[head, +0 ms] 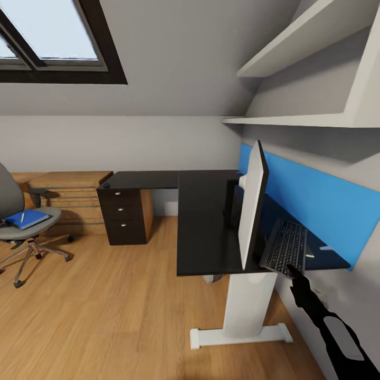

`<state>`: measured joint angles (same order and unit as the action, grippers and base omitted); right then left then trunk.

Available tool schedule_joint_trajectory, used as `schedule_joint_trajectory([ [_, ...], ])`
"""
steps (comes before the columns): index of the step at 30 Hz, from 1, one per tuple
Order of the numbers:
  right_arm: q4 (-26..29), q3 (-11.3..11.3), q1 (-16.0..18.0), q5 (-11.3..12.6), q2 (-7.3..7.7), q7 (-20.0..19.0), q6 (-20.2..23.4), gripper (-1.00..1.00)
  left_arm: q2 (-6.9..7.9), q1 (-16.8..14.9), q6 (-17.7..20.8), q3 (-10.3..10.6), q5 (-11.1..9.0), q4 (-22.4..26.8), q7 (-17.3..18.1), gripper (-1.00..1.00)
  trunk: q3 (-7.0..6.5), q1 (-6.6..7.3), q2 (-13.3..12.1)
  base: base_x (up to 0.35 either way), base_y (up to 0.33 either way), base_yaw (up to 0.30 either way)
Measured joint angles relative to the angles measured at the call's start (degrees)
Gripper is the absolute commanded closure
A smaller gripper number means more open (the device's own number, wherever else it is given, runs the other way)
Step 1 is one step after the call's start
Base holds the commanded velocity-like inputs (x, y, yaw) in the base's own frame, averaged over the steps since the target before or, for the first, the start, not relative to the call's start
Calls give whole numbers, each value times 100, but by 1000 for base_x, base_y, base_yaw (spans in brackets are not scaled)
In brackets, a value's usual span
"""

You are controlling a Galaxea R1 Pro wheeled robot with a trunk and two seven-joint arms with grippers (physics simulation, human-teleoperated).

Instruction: In the bedroom, organize the workspace by keeping the computer under the desk, ensuring the monitor is on the desk, placing the keyboard on the desk next to the monitor, placing the mouse on the desk next to the keyboard, moving the folder from the swivel chair onto the desk next to the mouse, stacking the notebook on top of the folder with the pen on top of the notebook, and positioning the swivel chair next to the desk.

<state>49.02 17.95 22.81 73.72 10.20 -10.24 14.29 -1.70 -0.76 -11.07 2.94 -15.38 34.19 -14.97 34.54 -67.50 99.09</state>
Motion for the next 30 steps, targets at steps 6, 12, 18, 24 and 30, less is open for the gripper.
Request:
schedule_joint_trajectory([
  [6, 0, 0, 0, -2, 1, -1, 0, -100, 4, 0, 8, 0, -1, -4, 0, -100, 0, -2, 0, 38, 0, 0],
  [12, 3, -2, 0, -2, 1, -1, 0, -100, -1, 0, 9, 0, -1, -4, 0, -100, 0, -2, 0, 2, 0, 0],
  [18, 3, -8, 0, -8, 1, -1, 0, -100, -1, 0, 9, 0, -1, -7, 0, -100, 0, -2, 0, 0, 0, 0],
  [24, 5, -17, 0, -25, 1, -9, -1, 100, -1, 0, 9, 0, -1, -7, 0, -100, 0, -2, 0, 0, 0, 0],
  [30, 15, -13, 1, -16, 1, -14, 5, 100, -1, 0, 9, 0, -5, -2, 0, -100, 0, -1, 0, 0, 0, 0],
])
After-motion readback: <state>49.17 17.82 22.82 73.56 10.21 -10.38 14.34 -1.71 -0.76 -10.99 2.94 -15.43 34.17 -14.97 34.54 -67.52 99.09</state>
